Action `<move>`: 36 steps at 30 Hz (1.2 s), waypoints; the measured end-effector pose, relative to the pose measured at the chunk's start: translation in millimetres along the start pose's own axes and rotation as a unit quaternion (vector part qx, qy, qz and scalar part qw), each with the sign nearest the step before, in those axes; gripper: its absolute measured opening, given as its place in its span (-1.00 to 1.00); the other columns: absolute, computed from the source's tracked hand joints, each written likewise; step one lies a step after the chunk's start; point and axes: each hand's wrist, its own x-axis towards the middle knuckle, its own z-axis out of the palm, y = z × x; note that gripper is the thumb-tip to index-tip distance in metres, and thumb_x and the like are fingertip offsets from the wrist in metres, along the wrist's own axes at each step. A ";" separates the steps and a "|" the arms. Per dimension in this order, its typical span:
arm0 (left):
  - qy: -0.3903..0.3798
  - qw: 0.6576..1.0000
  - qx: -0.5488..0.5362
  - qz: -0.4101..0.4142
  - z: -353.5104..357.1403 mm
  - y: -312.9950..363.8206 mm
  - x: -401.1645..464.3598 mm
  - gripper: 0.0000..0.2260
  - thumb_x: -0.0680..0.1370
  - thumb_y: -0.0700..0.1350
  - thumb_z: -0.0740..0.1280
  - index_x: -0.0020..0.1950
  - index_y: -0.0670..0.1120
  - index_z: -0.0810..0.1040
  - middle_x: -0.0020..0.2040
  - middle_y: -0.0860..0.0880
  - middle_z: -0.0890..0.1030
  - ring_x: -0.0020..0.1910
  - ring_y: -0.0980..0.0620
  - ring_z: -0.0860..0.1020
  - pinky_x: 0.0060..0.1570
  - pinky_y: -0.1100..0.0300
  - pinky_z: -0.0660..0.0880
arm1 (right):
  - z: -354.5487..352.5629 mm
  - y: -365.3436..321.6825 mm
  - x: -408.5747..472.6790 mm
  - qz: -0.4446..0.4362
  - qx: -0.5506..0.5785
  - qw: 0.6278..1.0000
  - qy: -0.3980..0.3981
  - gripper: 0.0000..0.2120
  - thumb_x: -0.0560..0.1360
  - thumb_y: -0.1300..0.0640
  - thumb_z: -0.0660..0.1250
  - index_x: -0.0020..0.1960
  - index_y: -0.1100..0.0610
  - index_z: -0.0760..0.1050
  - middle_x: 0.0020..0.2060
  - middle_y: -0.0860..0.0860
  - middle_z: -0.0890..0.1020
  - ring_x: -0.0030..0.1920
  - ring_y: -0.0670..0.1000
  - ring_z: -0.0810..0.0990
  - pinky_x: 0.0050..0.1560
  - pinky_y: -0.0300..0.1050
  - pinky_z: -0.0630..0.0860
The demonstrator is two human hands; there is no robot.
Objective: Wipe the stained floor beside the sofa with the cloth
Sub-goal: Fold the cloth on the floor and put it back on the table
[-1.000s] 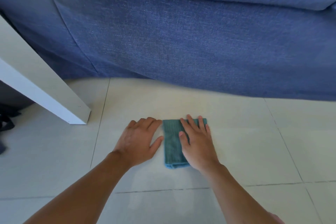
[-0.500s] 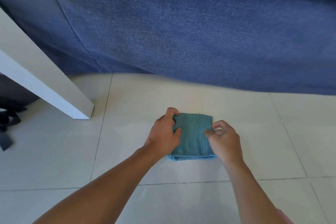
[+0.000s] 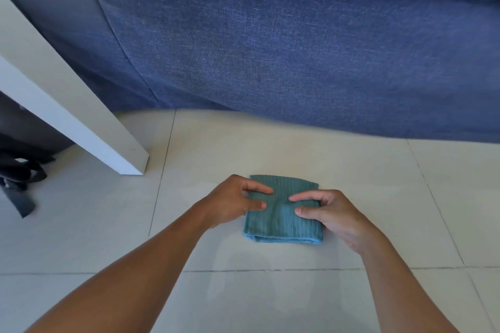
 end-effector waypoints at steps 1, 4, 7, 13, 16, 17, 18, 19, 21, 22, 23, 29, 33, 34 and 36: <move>0.004 1.000 -0.009 0.002 0.9 -0.2 -2.0 -0.72 0.48 -0.30 0.49 0.16 -0.06 0.70 0.13 0.00 0.67 0.00 0.04 0.69 -0.05 0.14 0.63 | 2.2 0.6 0.3 -0.004 0.005 1.000 0.003 -0.76 0.41 0.19 0.55 0.01 -0.08 0.73 0.06 -0.05 0.73 0.05 -0.04 0.71 0.17 -0.05 0.59; 0.031 0.999 -0.025 -0.007 4.8 3.7 -7.5 -0.60 0.44 -0.31 0.53 0.25 -0.06 0.65 0.18 0.02 0.63 -0.09 0.02 0.71 -0.22 0.11 0.66 | 9.1 -0.9 2.1 -0.015 0.020 1.000 0.016 -0.73 0.37 0.20 0.59 0.05 -0.01 0.72 0.04 -0.04 0.74 0.00 -0.07 0.72 0.14 -0.13 0.59; 0.041 0.998 -0.046 -0.025 7.7 2.3 -13.3 -0.50 0.42 -0.32 0.54 0.33 -0.05 0.59 0.16 0.03 0.62 -0.10 -0.01 0.71 -0.21 0.01 0.67 | 12.5 -1.7 5.4 -0.019 -0.001 1.000 0.021 -0.73 0.36 0.24 0.59 0.03 0.02 0.72 0.00 -0.04 0.74 -0.07 -0.09 0.73 0.06 -0.18 0.61; 0.105 0.994 -0.007 -0.016 -0.6 7.8 -24.3 -0.55 0.45 -0.32 0.51 0.29 0.03 0.61 0.17 0.01 0.56 -0.05 -0.04 0.67 -0.29 0.10 0.64 | 13.1 -23.8 15.3 -0.027 -0.057 0.998 0.006 -0.71 0.37 0.26 0.58 0.03 -0.01 0.71 -0.02 -0.01 0.73 -0.14 -0.07 0.73 -0.12 -0.25 0.62; 0.140 0.990 0.011 -0.007 -8.7 26.4 -37.1 -0.54 0.45 -0.30 0.49 0.29 0.04 0.61 0.17 -0.04 0.58 -0.06 -0.01 0.67 -0.29 0.14 0.63 | 17.4 -54.3 18.0 -0.051 -0.089 0.995 -0.002 -0.70 0.36 0.26 0.57 0.02 -0.03 0.70 -0.01 -0.02 0.71 -0.11 -0.05 0.71 -0.13 -0.29 0.58; 0.149 0.988 0.025 0.002 -13.8 35.5 -41.7 -0.54 0.44 -0.29 0.49 0.29 0.04 0.61 0.17 -0.03 0.59 -0.06 0.01 0.67 -0.26 0.14 0.64 | 18.9 -67.1 17.3 -0.064 -0.102 0.993 -0.005 -0.70 0.35 0.26 0.56 0.02 -0.03 0.70 0.01 -0.04 0.70 -0.08 -0.06 0.70 -0.11 -0.30 0.57; 0.159 0.986 0.041 0.011 -19.4 45.8 -46.9 -0.54 0.43 -0.28 0.50 0.28 0.05 0.61 0.16 -0.02 0.59 -0.06 0.03 0.67 -0.22 0.14 0.65 | 20.3 -80.2 15.9 -0.076 -0.108 0.991 -0.006 -0.70 0.35 0.26 0.56 0.01 -0.03 0.71 0.02 -0.04 0.69 -0.06 -0.06 0.69 -0.07 -0.27 0.57; 0.173 0.983 0.055 0.022 -25.6 59.1 -52.9 -0.54 0.42 -0.27 0.50 0.28 0.05 0.62 0.16 -0.01 0.61 -0.06 0.05 0.67 -0.18 0.15 0.65 | 19.5 -95.0 13.7 -0.091 -0.114 0.989 -0.007 -0.71 0.34 0.25 0.57 0.00 -0.03 0.71 0.03 -0.02 0.70 -0.05 -0.05 0.68 -0.02 -0.22 0.59; 0.204 0.976 0.068 0.037 -36.0 89.2 -67.8 -0.55 0.41 -0.28 0.50 0.26 0.04 0.63 0.12 -0.03 0.65 -0.11 0.04 0.67 -0.19 0.18 0.64 | 15.4 -127.0 6.8 -0.110 -0.124 0.986 -0.009 -0.74 0.33 0.23 0.57 -0.05 -0.06 0.71 -0.02 0.01 0.72 -0.09 -0.03 0.69 0.05 -0.12 0.60; 0.221 0.972 0.068 0.043 -39.1 106.2 -78.2 -0.55 0.41 -0.28 0.50 0.26 0.03 0.63 0.10 -0.04 0.66 -0.15 0.02 0.67 -0.24 0.18 0.63 | 12.5 -145.3 0.4 -0.116 -0.135 0.984 -0.013 -0.75 0.32 0.19 0.58 -0.07 -0.08 0.71 -0.05 0.00 0.73 -0.10 -0.02 0.70 0.07 -0.09 0.61; 0.236 0.968 0.072 0.046 -40.8 123.6 -88.9 -0.56 0.41 -0.28 0.49 0.25 0.02 0.63 0.06 -0.05 0.67 -0.21 0.01 0.66 -0.30 0.17 0.61 | 9.6 -163.4 -6.6 -0.125 -0.149 0.981 -0.016 -0.76 0.30 0.15 0.59 -0.08 -0.09 0.71 -0.07 -0.01 0.73 -0.09 -0.01 0.70 0.10 -0.06 0.61; 0.331 0.934 0.106 0.085 -51.2 238.9 -154.7 -0.58 0.39 -0.29 0.49 0.23 -0.06 0.63 -0.12 -0.14 0.67 -0.30 -0.20 0.66 -0.41 0.07 0.62 | -12.3 -285.0 -59.3 -0.219 -0.160 0.962 -0.042 -0.76 0.31 0.23 0.59 -0.06 -0.01 0.72 -0.11 0.08 0.75 -0.15 0.02 0.69 0.10 0.02 0.60; 0.402 0.906 0.089 0.095 -67.9 307.7 -209.4 -0.61 0.40 -0.35 0.46 0.20 -0.09 0.62 -0.03 -0.17 0.64 -0.27 -0.12 0.67 -0.41 0.03 0.65 | -6.7 -369.2 -85.0 -0.281 -0.158 0.942 -0.090 -0.77 0.34 0.29 0.57 -0.06 0.05 0.71 -0.06 0.13 0.74 -0.10 0.06 0.69 0.17 0.03 0.58; 0.420 0.899 0.083 0.096 -74.1 317.2 -224.4 -0.61 0.40 -0.36 0.46 0.20 -0.11 0.62 -0.02 -0.19 0.64 -0.23 -0.15 0.67 -0.39 0.00 0.66 | 2.2 -386.7 -90.3 -0.294 -0.158 0.937 -0.107 -0.77 0.35 0.32 0.55 -0.06 0.06 0.71 -0.06 0.18 0.73 -0.13 0.06 0.68 0.13 0.01 0.59; 0.461 0.879 0.080 0.090 -88.5 328.8 -258.6 -0.61 0.40 -0.35 0.47 0.21 -0.14 0.62 -0.07 -0.17 0.63 -0.25 -0.14 0.65 -0.45 0.10 0.63 | 27.5 -417.1 -101.3 -0.326 -0.159 0.921 -0.142 -0.76 0.36 0.34 0.55 -0.05 0.07 0.70 -0.05 0.20 0.72 -0.16 0.03 0.66 0.02 -0.07 0.59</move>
